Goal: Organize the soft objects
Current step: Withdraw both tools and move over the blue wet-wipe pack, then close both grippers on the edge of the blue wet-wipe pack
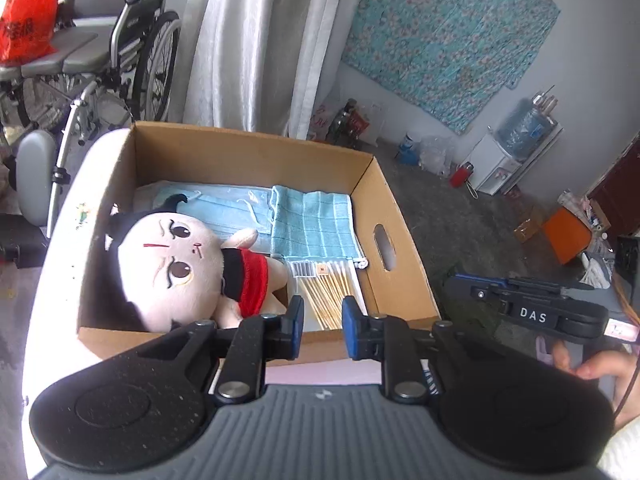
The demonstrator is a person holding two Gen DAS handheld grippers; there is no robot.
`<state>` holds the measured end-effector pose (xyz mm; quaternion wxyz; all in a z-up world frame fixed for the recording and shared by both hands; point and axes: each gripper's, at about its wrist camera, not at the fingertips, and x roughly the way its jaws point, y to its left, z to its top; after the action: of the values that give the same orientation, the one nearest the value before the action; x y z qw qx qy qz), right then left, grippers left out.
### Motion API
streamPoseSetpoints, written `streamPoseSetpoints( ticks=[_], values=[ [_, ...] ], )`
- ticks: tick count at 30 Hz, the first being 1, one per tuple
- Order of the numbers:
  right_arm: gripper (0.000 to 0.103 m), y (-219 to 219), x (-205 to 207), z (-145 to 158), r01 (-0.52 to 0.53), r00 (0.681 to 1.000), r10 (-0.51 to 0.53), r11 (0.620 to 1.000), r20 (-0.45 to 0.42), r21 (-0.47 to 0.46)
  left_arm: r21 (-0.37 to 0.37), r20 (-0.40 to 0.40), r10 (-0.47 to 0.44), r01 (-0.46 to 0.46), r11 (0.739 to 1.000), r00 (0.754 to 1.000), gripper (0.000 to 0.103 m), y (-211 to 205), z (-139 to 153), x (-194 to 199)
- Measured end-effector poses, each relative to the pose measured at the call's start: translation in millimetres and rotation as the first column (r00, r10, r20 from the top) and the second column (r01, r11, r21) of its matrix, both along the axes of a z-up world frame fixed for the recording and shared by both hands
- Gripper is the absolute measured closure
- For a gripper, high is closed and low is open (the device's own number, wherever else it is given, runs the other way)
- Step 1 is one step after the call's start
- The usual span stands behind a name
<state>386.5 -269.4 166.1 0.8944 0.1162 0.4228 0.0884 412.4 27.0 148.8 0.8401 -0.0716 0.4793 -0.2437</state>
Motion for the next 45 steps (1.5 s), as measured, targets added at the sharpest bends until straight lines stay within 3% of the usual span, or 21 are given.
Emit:
streamPoseSetpoints(
  ticks=[3,5,8,11,13,16,21,26,29,32,35,39,42,43,45],
  values=[
    [0.095,14.7,-34.7,12.3,-0.042,0.999,0.041,0.999,0.017,0.000,0.037,0.092,0.000,-0.003,0.999,0.996,0.080,19.3,14.8,-39.5],
    [0.094,29.0,-58.0,17.9,-0.082,0.996,0.082,0.997,0.020,0.006,0.037,0.113,-0.004,-0.001,0.999,0.994,0.079,31.8,13.9,-59.9],
    [0.092,52.4,-89.9,17.6,-0.135,0.991,0.135,0.990,0.008,0.034,-0.022,0.090,0.020,-0.019,1.000,0.996,0.073,58.4,0.0,-90.4],
    [0.088,80.4,-109.5,11.2,-0.198,0.980,0.200,0.978,-0.016,0.071,-0.033,0.055,0.050,-0.049,0.998,0.997,0.073,84.3,-26.3,-120.1],
    [0.086,100.5,-117.0,4.3,-0.235,0.971,0.238,0.969,-0.034,0.077,-0.027,0.051,0.090,-0.089,0.996,0.995,0.072,101.2,-42.1,-134.3],
    [0.084,128.2,-127.8,-10.8,-0.262,0.961,0.268,0.961,-0.064,0.088,-0.049,0.031,0.142,-0.141,0.989,0.989,0.060,126.1,-60.9,-156.8],
    [0.084,159.2,-136.9,-32.8,-0.293,0.945,0.305,0.950,-0.118,0.110,-0.084,0.011,0.208,-0.206,0.975,0.978,0.057,160.0,-88.6,-189.2],
    [0.073,176.8,-133.5,-53.8,-0.309,0.928,0.333,0.938,-0.168,0.156,-0.136,-0.053,0.254,-0.259,0.956,0.966,0.052,173.5,-120.4,-199.0],
    [0.071,186.1,-134.2,-73.9,-0.307,0.915,0.339,0.937,-0.218,0.168,-0.178,-0.062,0.281,-0.287,0.941,0.958,0.039,176.9,-133.9,-199.4],
    [0.064,192.2,-134.2,-92.9,-0.298,0.905,0.338,0.937,-0.258,0.184,-0.176,-0.093,0.296,-0.308,0.935,0.951,0.034,177.4,-143.5,-201.2],
    [0.062,195.0,-137.7,-104.3,-0.288,0.901,0.339,0.934,-0.271,0.211,-0.168,-0.093,0.257,-0.269,0.948,0.962,0.029,170.8,-147.6,-213.7],
    [0.060,198.1,-133.2,-121.5,-0.252,0.895,0.324,0.934,-0.306,0.251,-0.123,-0.030,0.202,-0.204,0.971,0.979,0.024,155.4,-149.4,-222.6],
    [0.063,197.9,-129.0,-130.4,-0.221,0.906,0.305,0.932,-0.292,0.287,-0.077,-0.003,0.170,-0.170,0.982,0.985,0.024,141.1,-151.4,-222.0],
    [0.069,198.5,-128.4,-131.3,-0.213,0.914,0.296,0.932,-0.276,0.293,-0.057,0.008,0.157,-0.157,0.986,0.988,0.024,136.1,-152.5,-221.8],
    [0.088,200.1,-127.6,-131.8,-0.204,0.924,0.277,0.940,-0.262,0.272,-0.010,0.035,0.123,-0.122,0.992,0.992,0.038,124.8,-156.7,-221.5]
  ],
)
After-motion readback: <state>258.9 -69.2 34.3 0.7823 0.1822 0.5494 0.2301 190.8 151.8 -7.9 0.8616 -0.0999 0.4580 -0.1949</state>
